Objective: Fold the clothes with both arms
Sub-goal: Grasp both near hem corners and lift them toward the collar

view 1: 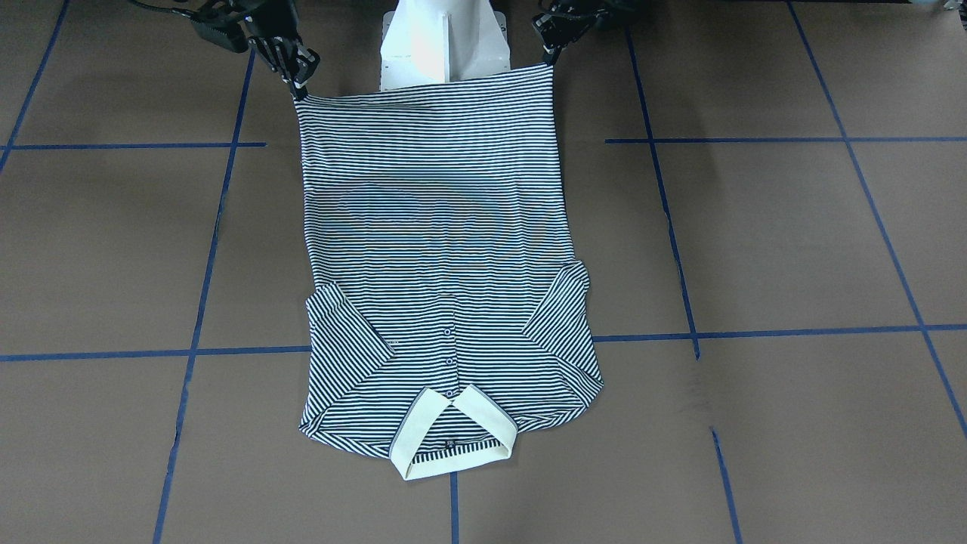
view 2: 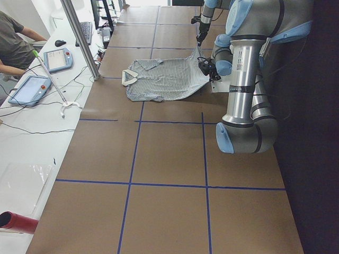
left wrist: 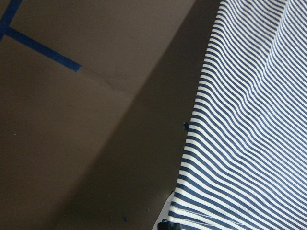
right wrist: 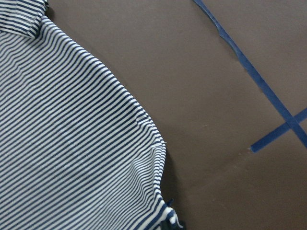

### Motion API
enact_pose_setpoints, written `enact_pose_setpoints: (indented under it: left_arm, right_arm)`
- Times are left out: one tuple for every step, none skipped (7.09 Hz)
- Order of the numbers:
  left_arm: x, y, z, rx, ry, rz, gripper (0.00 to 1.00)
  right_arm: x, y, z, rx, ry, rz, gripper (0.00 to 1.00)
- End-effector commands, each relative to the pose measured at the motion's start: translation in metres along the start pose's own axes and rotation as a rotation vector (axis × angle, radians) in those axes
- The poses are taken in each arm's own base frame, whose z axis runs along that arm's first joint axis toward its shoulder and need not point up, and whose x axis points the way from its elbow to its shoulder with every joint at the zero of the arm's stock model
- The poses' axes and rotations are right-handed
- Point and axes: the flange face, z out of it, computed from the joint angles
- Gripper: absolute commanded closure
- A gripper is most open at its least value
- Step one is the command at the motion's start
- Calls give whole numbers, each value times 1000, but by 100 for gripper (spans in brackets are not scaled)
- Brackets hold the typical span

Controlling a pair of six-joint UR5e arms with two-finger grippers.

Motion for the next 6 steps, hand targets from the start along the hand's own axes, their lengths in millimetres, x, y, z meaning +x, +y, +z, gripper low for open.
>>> enact_pose_setpoints:
  left_arm:
    - [33,-69,3,138,36,35,100]
    - [72,-108,12,215,50,80,100]
    - [92,-150,29,282,23,97,100]
    - [110,-187,40,336,5,118,100]
    - [117,-223,57,373,14,107,100]
    - [114,-259,84,398,36,96,100]
  right_arm:
    - [-55,-46,4,69,-58,3,100]
    - [-72,-74,19,82,-33,15,100]
    - [-110,-101,36,122,-27,-4,100]
    - [-134,-131,57,170,-1,-12,100]
    - [-155,-162,77,213,29,-19,100]
    - [-174,-188,90,245,56,-24,100]
